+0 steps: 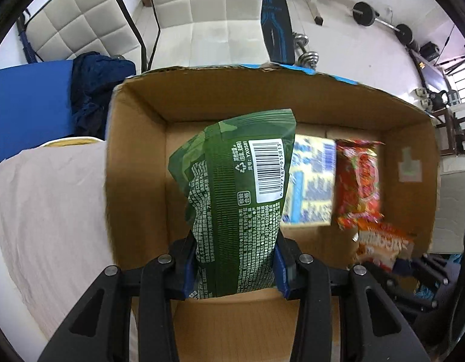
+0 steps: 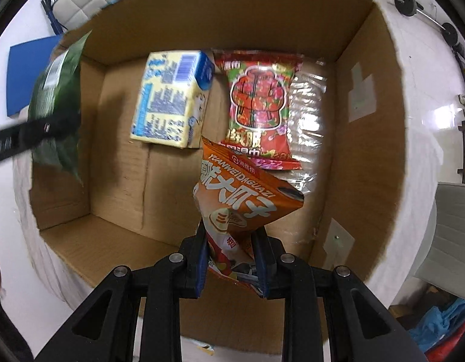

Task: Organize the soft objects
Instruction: 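Carry both bags over the box and release them inside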

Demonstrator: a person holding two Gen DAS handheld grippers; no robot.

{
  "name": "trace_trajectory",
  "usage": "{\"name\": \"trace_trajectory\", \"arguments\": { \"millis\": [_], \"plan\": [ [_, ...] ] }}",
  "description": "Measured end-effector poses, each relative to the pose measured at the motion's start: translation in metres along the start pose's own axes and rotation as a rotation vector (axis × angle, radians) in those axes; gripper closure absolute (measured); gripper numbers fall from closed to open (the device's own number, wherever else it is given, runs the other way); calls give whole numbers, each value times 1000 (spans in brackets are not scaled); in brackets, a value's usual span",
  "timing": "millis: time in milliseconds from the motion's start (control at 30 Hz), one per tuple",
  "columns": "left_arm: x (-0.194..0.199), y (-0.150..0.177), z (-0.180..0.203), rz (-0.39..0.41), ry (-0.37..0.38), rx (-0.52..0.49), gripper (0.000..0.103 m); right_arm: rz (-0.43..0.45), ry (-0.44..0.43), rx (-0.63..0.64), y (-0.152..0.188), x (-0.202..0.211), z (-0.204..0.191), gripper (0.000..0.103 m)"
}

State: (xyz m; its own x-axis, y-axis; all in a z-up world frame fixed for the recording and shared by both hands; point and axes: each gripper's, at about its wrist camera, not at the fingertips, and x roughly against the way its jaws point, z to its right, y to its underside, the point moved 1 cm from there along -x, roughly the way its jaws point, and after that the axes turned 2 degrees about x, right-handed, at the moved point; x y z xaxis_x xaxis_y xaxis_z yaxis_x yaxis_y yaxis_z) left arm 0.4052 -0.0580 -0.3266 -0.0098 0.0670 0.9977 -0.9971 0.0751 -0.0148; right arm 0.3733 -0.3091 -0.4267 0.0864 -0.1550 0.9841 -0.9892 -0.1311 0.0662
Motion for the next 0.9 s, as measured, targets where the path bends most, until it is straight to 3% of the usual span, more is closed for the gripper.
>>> {"name": "trace_trajectory", "arguments": {
  "millis": [200,267,333,400,567,633,900],
  "plan": [
    [-27,-17,-3,-87,23,37,62,-46,30,50,3,-18,-5,72],
    [-26,-20,-4,-81,32,42,62,-51,52,54,4,-20,-6,65],
    [-20,-21,-5,-64,18,39,52,-40,55,40,5,-19,-6,46],
    [-15,-22,-6,-46,6,34,49,-22,44,26,5,-14,-4,39],
    [3,-14,-7,-7,6,31,44,17,72,9,8,1,-5,36],
    [11,-7,-7,13,-2,21,42,30,84,1,6,9,-6,27],
    [41,30,-5,78,11,10,39,65,94,-24,19,21,-11,26]
  ]
}}
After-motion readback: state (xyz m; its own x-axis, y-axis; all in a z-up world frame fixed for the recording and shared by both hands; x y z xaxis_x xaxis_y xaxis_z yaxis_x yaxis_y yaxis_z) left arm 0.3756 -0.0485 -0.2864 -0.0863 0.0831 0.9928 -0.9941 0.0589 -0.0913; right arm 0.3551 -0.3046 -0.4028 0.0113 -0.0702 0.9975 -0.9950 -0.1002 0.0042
